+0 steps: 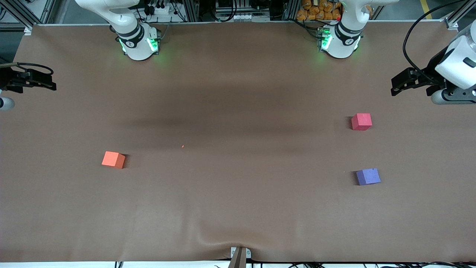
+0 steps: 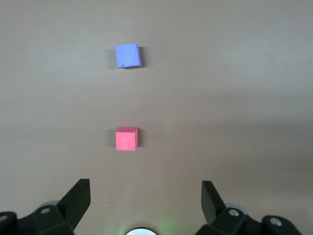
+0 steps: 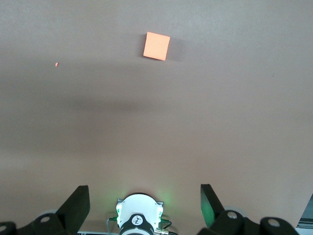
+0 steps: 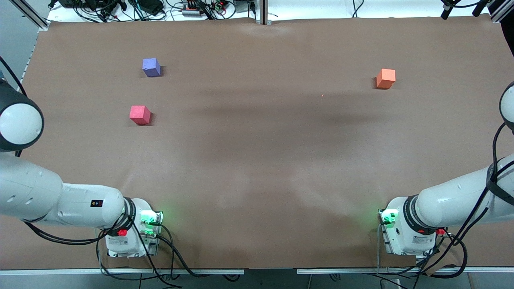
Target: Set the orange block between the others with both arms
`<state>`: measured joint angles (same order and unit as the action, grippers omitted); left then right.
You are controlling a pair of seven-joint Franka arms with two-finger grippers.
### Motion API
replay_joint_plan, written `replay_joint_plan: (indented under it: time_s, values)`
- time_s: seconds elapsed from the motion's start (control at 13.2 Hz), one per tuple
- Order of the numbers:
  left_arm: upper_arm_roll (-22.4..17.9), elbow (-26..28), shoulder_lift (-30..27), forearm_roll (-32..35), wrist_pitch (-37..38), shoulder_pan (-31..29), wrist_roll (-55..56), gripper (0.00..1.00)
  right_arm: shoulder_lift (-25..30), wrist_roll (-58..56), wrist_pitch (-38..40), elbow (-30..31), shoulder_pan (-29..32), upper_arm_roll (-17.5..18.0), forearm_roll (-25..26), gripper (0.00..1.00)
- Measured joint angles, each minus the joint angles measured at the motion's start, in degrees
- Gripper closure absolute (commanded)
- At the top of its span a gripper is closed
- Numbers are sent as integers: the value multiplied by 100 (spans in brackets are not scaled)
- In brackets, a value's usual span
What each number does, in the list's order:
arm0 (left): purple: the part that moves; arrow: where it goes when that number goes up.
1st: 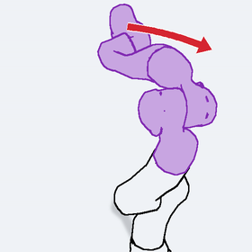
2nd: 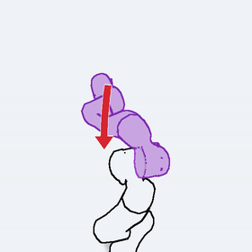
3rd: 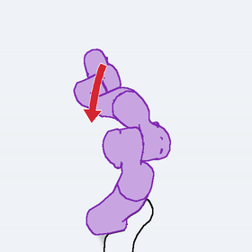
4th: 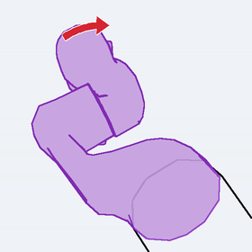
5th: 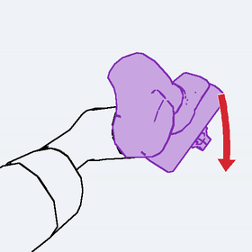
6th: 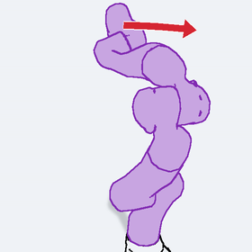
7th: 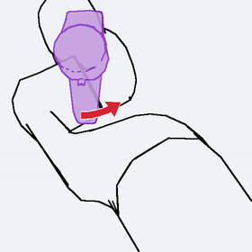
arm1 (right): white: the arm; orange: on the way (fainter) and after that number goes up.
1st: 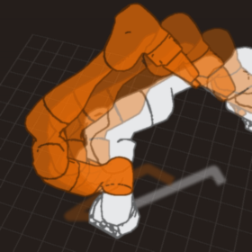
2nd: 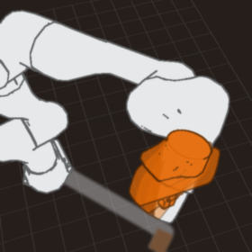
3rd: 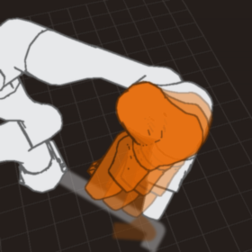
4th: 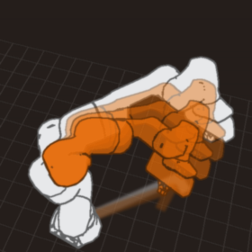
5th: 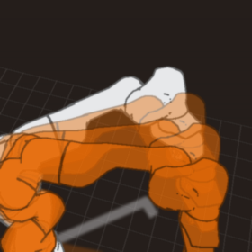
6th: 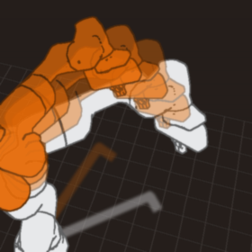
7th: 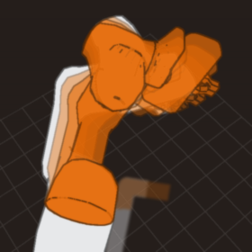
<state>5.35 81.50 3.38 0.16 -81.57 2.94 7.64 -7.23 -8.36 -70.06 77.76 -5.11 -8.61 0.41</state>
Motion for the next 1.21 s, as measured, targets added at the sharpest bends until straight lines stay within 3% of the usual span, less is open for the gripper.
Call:
replay_joint_plan:
  time_s: [0.83, 1.21]
  values:
    - [40, -1, 0, 0, 0, 10, 0, 0, -104, 0, -188, 6, -43, 7, 0, 0]
    - [41, -9, -1, 0, 2, 8, 0, 0, -1070, 0, -1406, 119, -85, 2, 0, 0]
